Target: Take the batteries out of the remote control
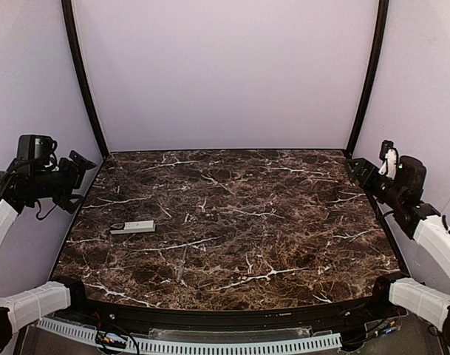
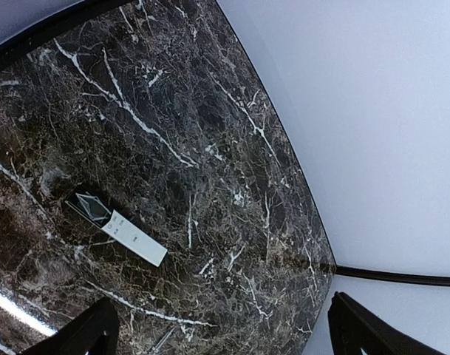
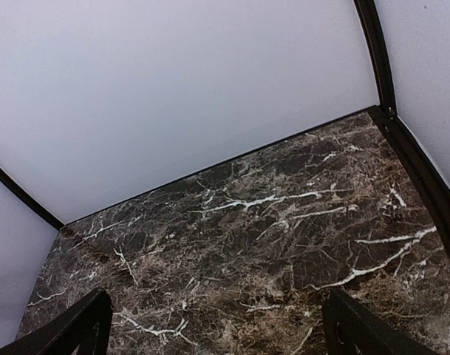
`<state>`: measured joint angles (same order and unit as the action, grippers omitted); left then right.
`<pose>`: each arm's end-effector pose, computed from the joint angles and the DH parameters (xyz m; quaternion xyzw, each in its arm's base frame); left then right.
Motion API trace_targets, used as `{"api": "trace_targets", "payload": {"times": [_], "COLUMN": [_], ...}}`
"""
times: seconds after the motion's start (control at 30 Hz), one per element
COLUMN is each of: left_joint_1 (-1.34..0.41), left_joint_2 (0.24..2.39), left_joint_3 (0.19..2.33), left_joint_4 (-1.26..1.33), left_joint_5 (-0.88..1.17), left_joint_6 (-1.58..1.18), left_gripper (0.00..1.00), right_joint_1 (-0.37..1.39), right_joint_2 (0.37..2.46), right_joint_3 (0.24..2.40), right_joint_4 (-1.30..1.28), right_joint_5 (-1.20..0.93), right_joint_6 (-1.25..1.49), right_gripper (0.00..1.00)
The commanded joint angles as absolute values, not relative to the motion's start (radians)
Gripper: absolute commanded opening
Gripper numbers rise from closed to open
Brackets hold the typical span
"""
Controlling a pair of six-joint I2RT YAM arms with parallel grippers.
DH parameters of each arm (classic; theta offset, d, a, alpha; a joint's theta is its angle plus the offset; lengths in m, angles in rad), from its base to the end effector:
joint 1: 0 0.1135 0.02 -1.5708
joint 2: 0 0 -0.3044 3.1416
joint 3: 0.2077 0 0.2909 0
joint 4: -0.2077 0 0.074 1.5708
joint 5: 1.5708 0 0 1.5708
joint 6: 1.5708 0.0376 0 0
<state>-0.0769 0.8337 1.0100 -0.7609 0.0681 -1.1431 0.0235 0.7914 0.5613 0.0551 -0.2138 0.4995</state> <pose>0.1774 -0.0162 0.3863 -0.4335 0.7664 -0.2956 0.3706 0.2057 0.0128 0.3042 0.1130 0.7565 0.2442 0.5961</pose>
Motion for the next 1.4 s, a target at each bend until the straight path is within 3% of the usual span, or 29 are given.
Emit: {"api": "trace_targets", "payload": {"times": [0.0,0.2,0.43,0.67,0.83,1.1,1.37], "left_joint_1": [-0.080,-0.080,-0.080,-0.079,-0.079,-0.079,-0.078], "left_joint_2": [0.794,0.841,0.913,0.901,0.894,1.008,1.145], "left_joint_3": [1.147,1.254,1.235,1.140,0.993,0.869,0.797], "left_joint_4": [-0.934,-1.030,-1.006,-0.989,-0.845,-0.741,-0.597], "left_joint_5": [0.061,0.045,0.067,-0.001,-0.027,-0.029,0.082], "left_joint_6": [-1.194,-1.210,-1.207,-1.218,-1.070,-1.045,-1.187], "left_gripper": [1.00,1.00,1.00,1.00,1.00,1.00,0.86], "right_joint_1": [0.019,0.022,0.031,0.037,0.037,0.036,0.037], "right_joint_2": [0.810,0.875,0.916,0.910,0.879,0.818,0.785], "right_joint_3": [0.533,0.575,0.576,0.555,0.545,0.528,0.473], "right_joint_4": [0.015,-0.050,-0.047,-0.046,-0.045,-0.058,-0.073], "right_joint_5": [-0.180,-0.170,-0.191,-0.189,-0.196,-0.199,-0.205], "right_joint_6": [0.552,0.594,0.639,0.636,0.628,0.614,0.652], "right_gripper": [0.99,0.99,0.99,0.99,0.99,0.99,0.99]}}
